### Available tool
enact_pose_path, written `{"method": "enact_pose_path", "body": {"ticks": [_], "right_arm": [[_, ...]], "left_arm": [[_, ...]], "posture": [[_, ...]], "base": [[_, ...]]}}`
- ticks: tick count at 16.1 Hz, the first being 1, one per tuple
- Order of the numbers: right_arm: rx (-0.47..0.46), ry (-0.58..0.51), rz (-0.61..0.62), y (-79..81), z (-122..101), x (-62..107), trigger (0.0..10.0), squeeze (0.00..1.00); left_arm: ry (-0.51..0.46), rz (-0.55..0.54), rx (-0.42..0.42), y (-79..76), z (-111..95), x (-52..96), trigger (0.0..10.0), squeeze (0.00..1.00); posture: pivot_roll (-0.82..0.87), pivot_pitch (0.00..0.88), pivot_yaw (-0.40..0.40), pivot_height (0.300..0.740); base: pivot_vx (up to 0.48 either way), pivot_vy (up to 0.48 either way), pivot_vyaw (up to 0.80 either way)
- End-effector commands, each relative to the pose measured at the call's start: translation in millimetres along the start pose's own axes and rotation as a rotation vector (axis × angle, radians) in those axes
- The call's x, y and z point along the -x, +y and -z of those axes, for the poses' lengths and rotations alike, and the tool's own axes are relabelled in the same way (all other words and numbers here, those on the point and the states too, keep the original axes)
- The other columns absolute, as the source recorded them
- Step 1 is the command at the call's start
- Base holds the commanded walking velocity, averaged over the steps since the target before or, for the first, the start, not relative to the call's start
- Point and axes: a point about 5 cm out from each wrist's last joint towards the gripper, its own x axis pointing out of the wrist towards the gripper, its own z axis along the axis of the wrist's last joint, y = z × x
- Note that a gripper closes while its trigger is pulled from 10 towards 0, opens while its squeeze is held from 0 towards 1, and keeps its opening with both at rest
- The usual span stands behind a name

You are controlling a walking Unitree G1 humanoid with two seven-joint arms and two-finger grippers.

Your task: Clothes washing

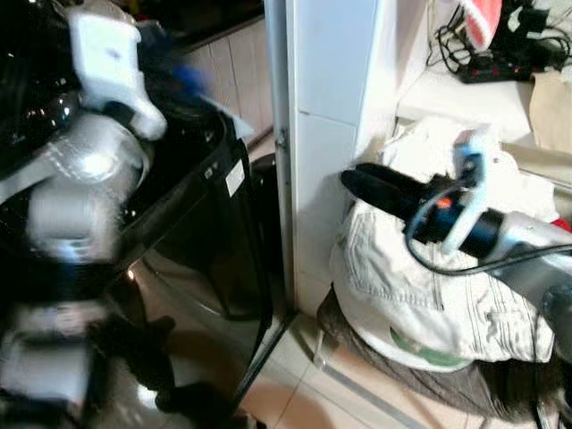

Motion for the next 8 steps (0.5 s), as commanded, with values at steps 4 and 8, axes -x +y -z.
{"method": "enact_pose_path", "body": {"ticks": [4, 8], "right_arm": [[0.042, 0.016, -0.083, 29.6, 1.4, -26.2, 10.0, 0.0], [0.041, 0.019, -0.071, 29.4, 1.9, -25.7, 10.0, 0.0]], "left_arm": [[0.454, -0.232, -0.073, 43.8, 78.4, -1.5, 10.0, 0.03], [0.519, -0.232, 0.05, 40.1, 91.3, -0.7, 10.0, 1.0]], "posture": [[-0.07, 0.0, 0.09, 0.74], [-0.07, 0.0, 0.093, 0.74]], "base": [[0.0, 0.0, 0.0], [0.0, 0.0, 0.0]]}}
